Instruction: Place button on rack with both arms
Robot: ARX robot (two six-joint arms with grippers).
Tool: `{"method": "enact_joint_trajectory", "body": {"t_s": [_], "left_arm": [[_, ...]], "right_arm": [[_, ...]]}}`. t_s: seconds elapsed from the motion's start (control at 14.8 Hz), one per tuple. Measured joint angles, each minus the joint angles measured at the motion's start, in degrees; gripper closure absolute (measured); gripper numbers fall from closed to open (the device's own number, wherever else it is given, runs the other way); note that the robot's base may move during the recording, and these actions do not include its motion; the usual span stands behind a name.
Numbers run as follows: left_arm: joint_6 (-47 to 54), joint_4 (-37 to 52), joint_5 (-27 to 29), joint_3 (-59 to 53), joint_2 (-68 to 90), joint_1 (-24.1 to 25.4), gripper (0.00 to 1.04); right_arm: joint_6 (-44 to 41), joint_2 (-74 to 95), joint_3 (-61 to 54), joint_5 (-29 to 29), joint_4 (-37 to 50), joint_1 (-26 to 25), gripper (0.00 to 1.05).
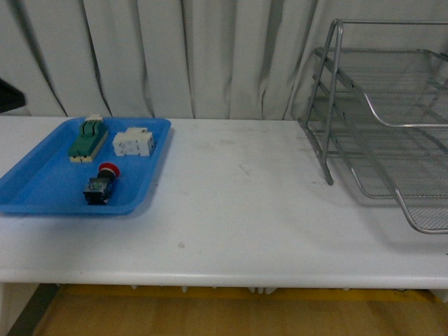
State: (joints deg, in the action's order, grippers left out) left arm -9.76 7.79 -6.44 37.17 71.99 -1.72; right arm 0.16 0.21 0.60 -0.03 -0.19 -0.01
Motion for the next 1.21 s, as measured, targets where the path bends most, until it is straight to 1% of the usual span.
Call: {"method": "enact_joint_trajectory", "body": {"t_s": [0.13,0.27,0.4,0.54,0.67,0.81,1.01,1.21], "left_arm": [[1.2,-3.17,1.29,14.82,18.62,-2.58,0.07],[1.22,-8.31,3.34,28.17,34.27,-4.83,0.07],[2.45,-11.74,3.89,38.14,44.81,-5.7,0.07],[6.19,-15.06,2.36,44.89,50.73,-5.35,0.07],[9.55,-17.4,3.02,49.29,53.79,-4.09,0.07],[12.63,-18.58,4.37,51.3,55.36,-2.6,0.07],[14.8,-20.52,5.07,51.25,56.37,-0.5,0.07],[14.78,-19.96,4.68,49.77,56.74,0.46,0.07]], "right_arm": [[0.0,0.0,0.0,0.0,0.0,0.0,0.06],[0.0,0.0,0.0,0.0,0.0,0.0,0.06],[0.0,0.0,0.0,0.0,0.0,0.0,0.06],[0.0,0.0,0.0,0.0,0.0,0.0,0.06],[0.0,0.0,0.0,0.0,0.0,0.0,0.06],[0.0,0.0,0.0,0.0,-0.02,0.0,0.06],[0.0,0.0,0.0,0.0,0.0,0.0,0.06],[0.0,0.0,0.0,0.02,0.0,0.0,0.06]]}}
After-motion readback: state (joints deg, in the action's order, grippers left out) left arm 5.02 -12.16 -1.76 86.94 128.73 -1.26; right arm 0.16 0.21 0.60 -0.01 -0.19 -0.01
